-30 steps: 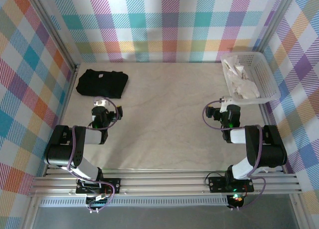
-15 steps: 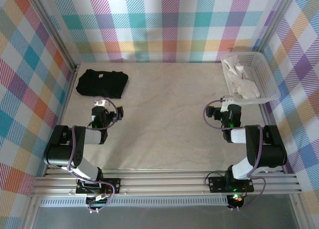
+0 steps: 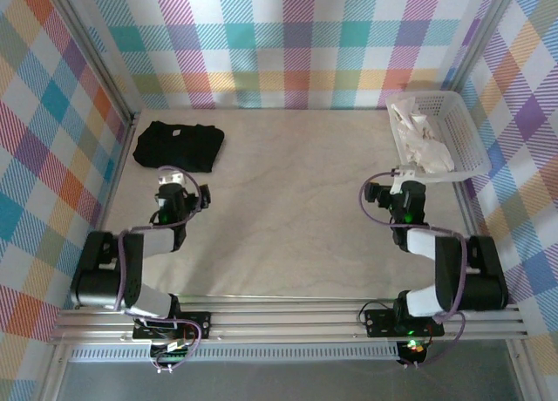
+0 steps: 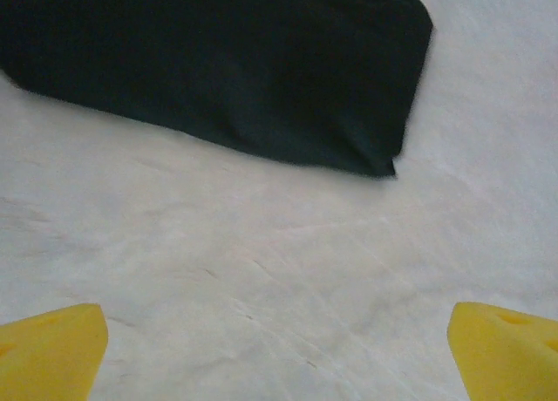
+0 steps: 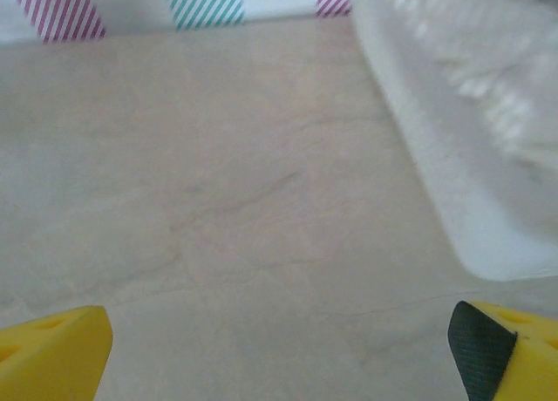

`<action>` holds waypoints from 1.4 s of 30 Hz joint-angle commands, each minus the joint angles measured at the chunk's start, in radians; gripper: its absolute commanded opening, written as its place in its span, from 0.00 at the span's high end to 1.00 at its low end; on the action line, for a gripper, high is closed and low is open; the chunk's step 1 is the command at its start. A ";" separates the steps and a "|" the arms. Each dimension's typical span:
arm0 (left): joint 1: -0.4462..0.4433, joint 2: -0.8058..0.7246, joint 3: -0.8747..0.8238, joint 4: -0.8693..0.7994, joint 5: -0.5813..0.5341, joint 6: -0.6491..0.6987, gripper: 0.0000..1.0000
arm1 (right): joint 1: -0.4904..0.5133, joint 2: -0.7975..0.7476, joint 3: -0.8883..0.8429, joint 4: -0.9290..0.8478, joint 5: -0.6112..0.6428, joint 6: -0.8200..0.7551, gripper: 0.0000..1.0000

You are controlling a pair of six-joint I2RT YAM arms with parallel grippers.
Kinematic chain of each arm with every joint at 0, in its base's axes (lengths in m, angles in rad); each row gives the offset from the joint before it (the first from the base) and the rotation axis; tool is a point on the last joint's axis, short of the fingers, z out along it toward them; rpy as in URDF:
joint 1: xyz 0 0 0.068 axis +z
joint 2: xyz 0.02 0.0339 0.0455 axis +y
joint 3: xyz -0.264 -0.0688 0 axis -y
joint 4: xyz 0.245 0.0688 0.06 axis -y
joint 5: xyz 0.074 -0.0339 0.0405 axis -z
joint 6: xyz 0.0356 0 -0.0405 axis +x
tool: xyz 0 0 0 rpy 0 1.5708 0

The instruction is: Fold the inside-out t-shirt

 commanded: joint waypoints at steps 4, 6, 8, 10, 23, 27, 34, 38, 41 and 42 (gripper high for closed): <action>0.025 -0.237 0.150 -0.399 -0.058 -0.242 0.00 | 0.000 -0.273 0.005 -0.219 0.155 0.225 0.02; 0.026 -0.259 0.180 -0.434 0.045 -0.259 0.00 | 0.000 -0.338 0.004 -0.254 0.156 0.254 0.04; 0.017 -0.241 0.209 -0.424 0.165 -0.287 0.00 | 0.002 -0.373 0.011 -0.275 0.131 0.290 0.06; -0.020 -0.173 0.255 -0.388 0.265 -0.316 0.00 | 0.022 -0.357 0.043 -0.293 0.073 0.317 0.09; -0.207 0.730 1.167 -0.797 0.281 -0.223 0.10 | 0.184 -0.071 0.317 -0.410 -0.016 0.282 0.06; -0.180 0.908 1.424 -0.982 0.306 -0.234 0.11 | 0.185 -0.063 0.337 -0.449 -0.021 0.268 0.05; -0.094 0.986 1.514 -1.018 0.313 -0.262 0.13 | 0.185 -0.072 0.339 -0.480 -0.005 0.242 0.04; -0.042 1.011 1.547 -1.031 0.327 -0.267 0.13 | 0.185 -0.062 0.337 -0.480 -0.005 0.242 0.03; -0.011 1.026 1.580 -1.039 0.326 -0.267 0.13 | 0.184 -0.047 0.337 -0.475 -0.013 0.250 0.03; -0.001 1.031 1.592 -1.047 0.326 -0.264 0.13 | 0.185 -0.043 0.337 -0.473 -0.014 0.252 0.03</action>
